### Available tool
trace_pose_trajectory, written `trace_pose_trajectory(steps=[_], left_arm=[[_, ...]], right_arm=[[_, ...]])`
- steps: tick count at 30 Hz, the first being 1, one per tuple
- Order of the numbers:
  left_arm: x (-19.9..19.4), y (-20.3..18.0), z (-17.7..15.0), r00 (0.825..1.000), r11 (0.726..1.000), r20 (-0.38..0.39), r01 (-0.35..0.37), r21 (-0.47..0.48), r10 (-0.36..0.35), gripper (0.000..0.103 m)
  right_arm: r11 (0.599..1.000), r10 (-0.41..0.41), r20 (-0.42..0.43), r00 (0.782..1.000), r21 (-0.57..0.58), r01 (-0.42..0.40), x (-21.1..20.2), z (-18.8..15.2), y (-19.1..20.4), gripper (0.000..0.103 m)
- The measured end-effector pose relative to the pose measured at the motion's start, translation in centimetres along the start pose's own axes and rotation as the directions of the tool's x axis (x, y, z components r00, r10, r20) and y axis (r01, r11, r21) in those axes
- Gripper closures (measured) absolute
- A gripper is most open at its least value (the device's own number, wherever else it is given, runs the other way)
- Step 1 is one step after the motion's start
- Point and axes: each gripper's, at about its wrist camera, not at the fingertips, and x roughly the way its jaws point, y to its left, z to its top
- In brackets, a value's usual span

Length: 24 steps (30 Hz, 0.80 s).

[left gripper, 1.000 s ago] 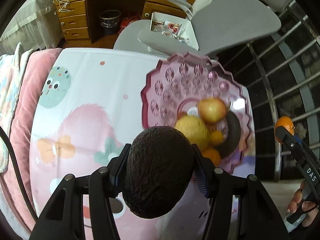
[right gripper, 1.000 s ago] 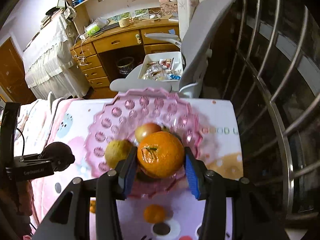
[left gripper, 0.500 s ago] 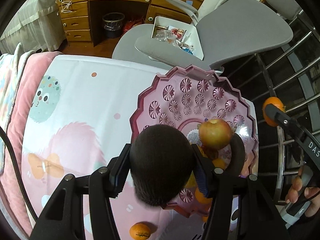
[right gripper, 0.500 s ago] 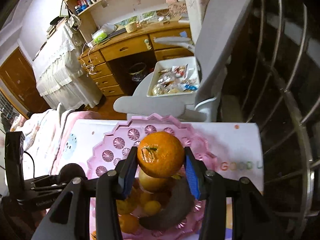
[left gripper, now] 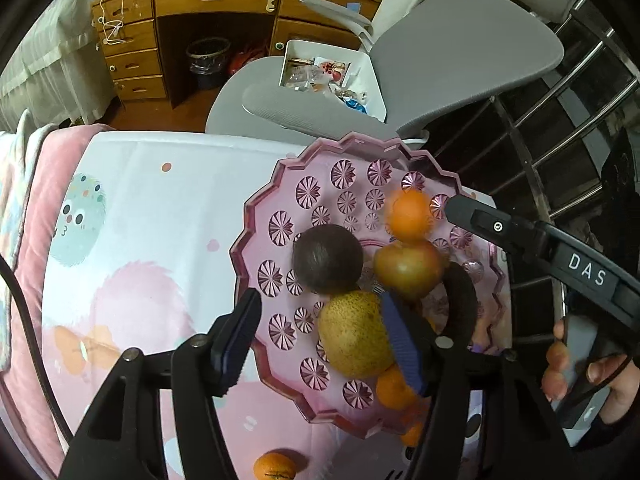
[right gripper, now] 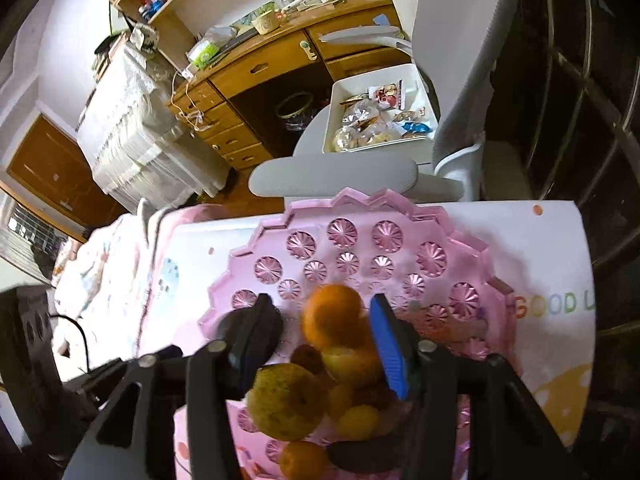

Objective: Organize fruits
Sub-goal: 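Withdraw both grippers from the bowl toward the last mandarins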

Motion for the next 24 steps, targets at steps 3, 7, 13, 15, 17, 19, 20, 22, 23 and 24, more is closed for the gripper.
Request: trace_pose_trajectory(steps=[3,7,13,15,17,19,20,22,23,24], left_arm=[[-1.1,0.3,-0.2,1.000,1.000,0.014,-0.001,-0.006,0.001,0.038],[-3.0,0.9,-1.0,0.999,1.000,0.034,0.005,-0.020,-0.004,0.037],[-5.8,1.9,-2.4,0.998,0.999,0.069,0.012,-0.038,-0.009,0.033],[-6.7,2.2,-2.9,0.997,0.999,0.077,0.006,-0.041,-0.003,0.033],[-7.6,2.7,-3.6,0.996,0.999,0.088,0.000,-0.040,0.004,0.033],[-8.3,3.3,-4.4,0.995,0.999,0.094,-0.016,-0.040,0.020,0.033],[-8.7,3.7,-4.7,0.995,0.999,0.096,-0.024,-0.044,0.028,0.032],[-9.2,4.4,-5.3,0.995,0.998,0.095,-0.029,-0.050,0.034,0.031],[-9.5,4.8,-5.9,0.995,0.998,0.091,-0.034,-0.055,0.039,0.031],[-9.5,5.1,-6.2,0.995,0.998,0.087,-0.039,-0.056,0.044,0.031]], right_arm=[[1.000,-0.010,0.001,1.000,0.007,0.010,-0.6,-0.3,0.4,0.046],[1.000,-0.023,0.000,1.000,0.015,0.023,-1.9,-1.0,0.8,0.046],[0.998,-0.065,0.007,0.998,0.001,0.065,-4.7,-2.9,1.9,0.046],[0.997,-0.076,0.010,0.997,0.000,0.076,-5.6,-3.7,2.2,0.046],[0.996,-0.084,0.014,0.996,0.001,0.084,-6.3,-4.6,2.3,0.046],[0.995,-0.100,0.020,0.995,0.003,0.100,-7.1,-5.6,2.4,0.046],[0.994,-0.111,0.024,0.994,0.004,0.111,-7.4,-6.2,2.4,0.046],[0.992,-0.125,0.037,0.991,0.006,0.125,-8.2,-7.3,2.4,0.046],[0.991,-0.135,0.045,0.990,0.007,0.134,-8.6,-8.1,2.4,0.046],[0.990,-0.140,0.050,0.989,0.007,0.140,-8.9,-8.5,2.3,0.046]])
